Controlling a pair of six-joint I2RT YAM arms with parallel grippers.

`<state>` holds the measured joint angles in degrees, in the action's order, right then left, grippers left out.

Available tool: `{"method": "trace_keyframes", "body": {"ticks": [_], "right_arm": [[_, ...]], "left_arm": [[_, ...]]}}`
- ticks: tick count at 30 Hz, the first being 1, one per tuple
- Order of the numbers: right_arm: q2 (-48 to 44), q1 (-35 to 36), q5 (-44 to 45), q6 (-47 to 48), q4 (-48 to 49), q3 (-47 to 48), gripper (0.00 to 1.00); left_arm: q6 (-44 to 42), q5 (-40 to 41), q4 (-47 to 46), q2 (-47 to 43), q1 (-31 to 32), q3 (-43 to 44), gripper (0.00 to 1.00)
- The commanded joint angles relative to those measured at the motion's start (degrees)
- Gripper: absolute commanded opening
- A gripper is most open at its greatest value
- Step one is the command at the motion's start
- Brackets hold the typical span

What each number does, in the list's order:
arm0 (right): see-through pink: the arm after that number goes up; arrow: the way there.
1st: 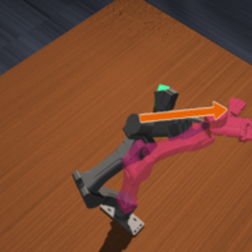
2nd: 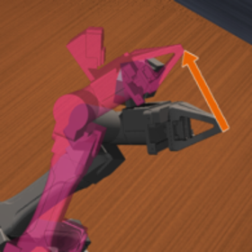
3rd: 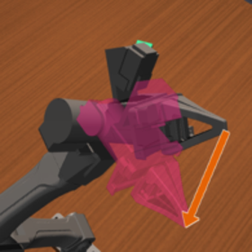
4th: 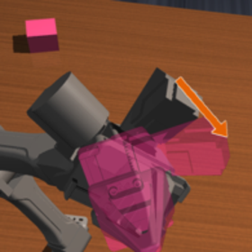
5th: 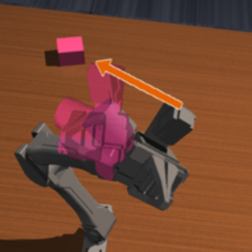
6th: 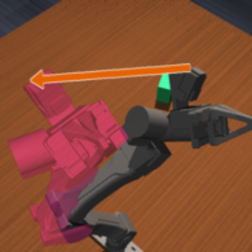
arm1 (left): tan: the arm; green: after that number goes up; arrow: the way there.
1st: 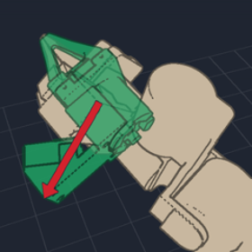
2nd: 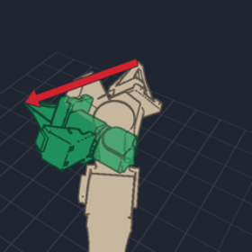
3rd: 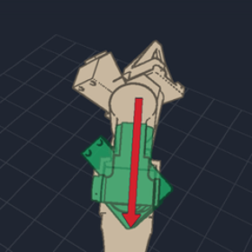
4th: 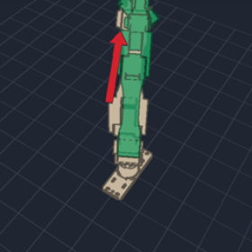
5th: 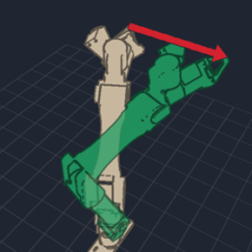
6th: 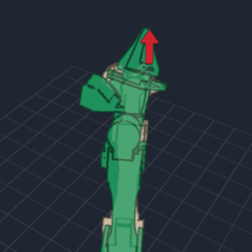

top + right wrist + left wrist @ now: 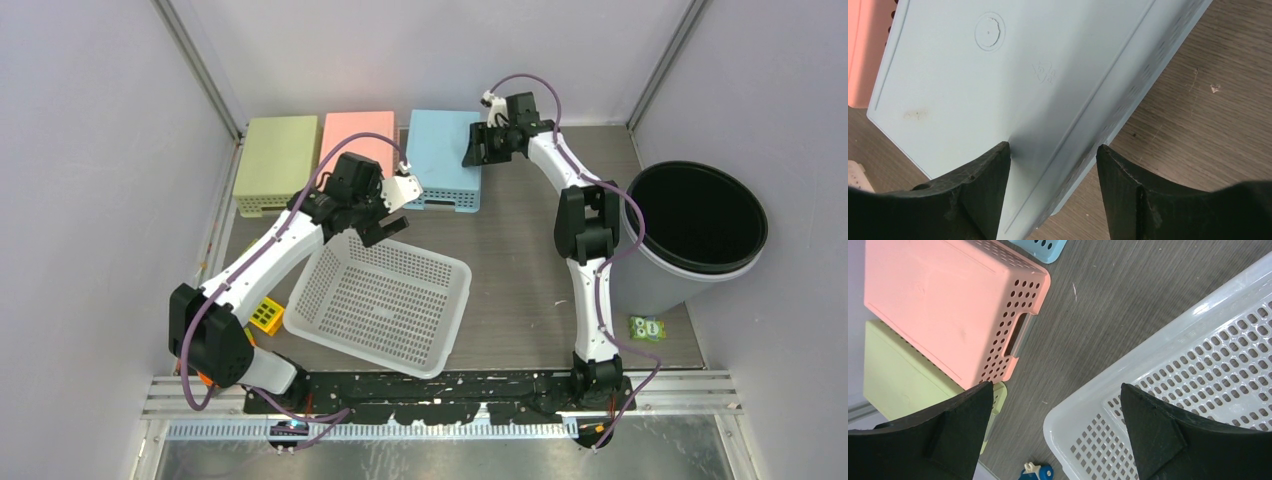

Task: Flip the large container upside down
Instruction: Move the container to the center of the board.

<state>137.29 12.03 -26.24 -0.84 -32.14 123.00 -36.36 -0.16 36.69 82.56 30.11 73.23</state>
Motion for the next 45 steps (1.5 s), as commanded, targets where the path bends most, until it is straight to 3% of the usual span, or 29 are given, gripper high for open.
{"method": "trace_keyframes", "body": {"ticks": [1,5,15,25,45], "right_arm": [[-2.86,-1.62,-2.31,-1.73,-2.41,3.18,0.69],[-1.63,-4.5,-8.21,-11.26,-0.94,8.98,0.69],[4.01,-4.8,0.66,-18.74,5.45,16.06,0.68],[8.68,-4.78,0.81,-21.25,8.84,17.75,0.66],[13.68,-4.19,-9.3,-27.29,15.51,19.66,0.63]], "left_arm": [[0.89,-1.31,-0.58,-0.47,0.13,0.35,1.0],[0.96,-1.34,-0.41,-0.63,0.12,0.59,1.0],[0.84,-0.59,-0.51,-0.47,0.12,0.41,1.0],[0.67,-0.31,-0.74,0.74,0.08,0.52,1.0],[0.93,-0.25,-0.78,2.32,0.11,0.28,1.0]]}}
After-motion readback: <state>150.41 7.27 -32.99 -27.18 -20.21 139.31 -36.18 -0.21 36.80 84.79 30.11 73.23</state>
